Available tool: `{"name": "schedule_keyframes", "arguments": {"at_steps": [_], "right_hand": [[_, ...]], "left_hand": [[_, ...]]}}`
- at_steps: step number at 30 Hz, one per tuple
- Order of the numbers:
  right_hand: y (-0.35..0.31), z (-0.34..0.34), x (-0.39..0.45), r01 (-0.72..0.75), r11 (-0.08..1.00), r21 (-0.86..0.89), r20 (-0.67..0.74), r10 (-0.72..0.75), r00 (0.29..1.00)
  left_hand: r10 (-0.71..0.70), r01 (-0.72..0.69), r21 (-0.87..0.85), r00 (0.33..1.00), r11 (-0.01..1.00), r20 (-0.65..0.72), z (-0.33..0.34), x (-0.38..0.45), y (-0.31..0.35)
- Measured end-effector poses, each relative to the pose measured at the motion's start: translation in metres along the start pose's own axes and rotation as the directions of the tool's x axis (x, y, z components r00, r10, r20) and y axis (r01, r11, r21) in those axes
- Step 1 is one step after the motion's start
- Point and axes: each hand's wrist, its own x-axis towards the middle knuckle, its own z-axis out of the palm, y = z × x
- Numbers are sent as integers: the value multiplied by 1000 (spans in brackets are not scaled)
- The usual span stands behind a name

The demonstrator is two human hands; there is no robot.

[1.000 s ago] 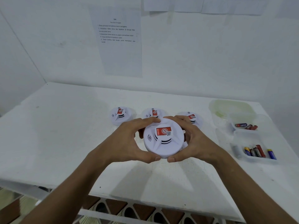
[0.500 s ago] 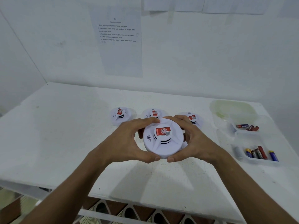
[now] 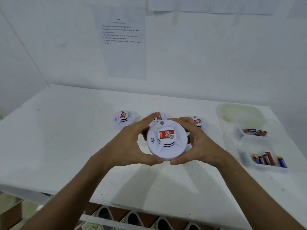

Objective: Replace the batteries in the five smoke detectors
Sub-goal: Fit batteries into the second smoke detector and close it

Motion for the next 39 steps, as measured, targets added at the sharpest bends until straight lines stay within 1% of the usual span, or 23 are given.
{"name": "schedule_keyframes", "arguments": {"at_steps": [3, 8, 24, 27, 32, 39], "right_hand": [[1, 2, 0, -7, 1000, -7, -4, 7, 1000], [4, 4, 0, -25, 1000, 2, -12, 25, 1000], [4, 7, 6, -54, 999, 5, 4, 54, 999], [4, 6, 8, -53, 999, -5, 7, 53, 999], [4, 8, 12, -51, 998, -34, 6, 51, 999], [6, 15, 17, -45, 999, 3, 11, 45, 999]], "left_hand": [[-33, 32, -22, 999, 999, -11, 1, 0, -1], [-73, 73, -23, 997, 997, 15, 1, 0, -10], [-103, 104, -19, 994, 994, 39, -2, 2, -21], [-91, 92, -38, 995, 995, 45, -3, 3, -21], [-108, 110, -38, 993, 993, 48, -5, 3, -25], [-106, 110, -81, 993, 991, 53, -8, 0, -30]]}}
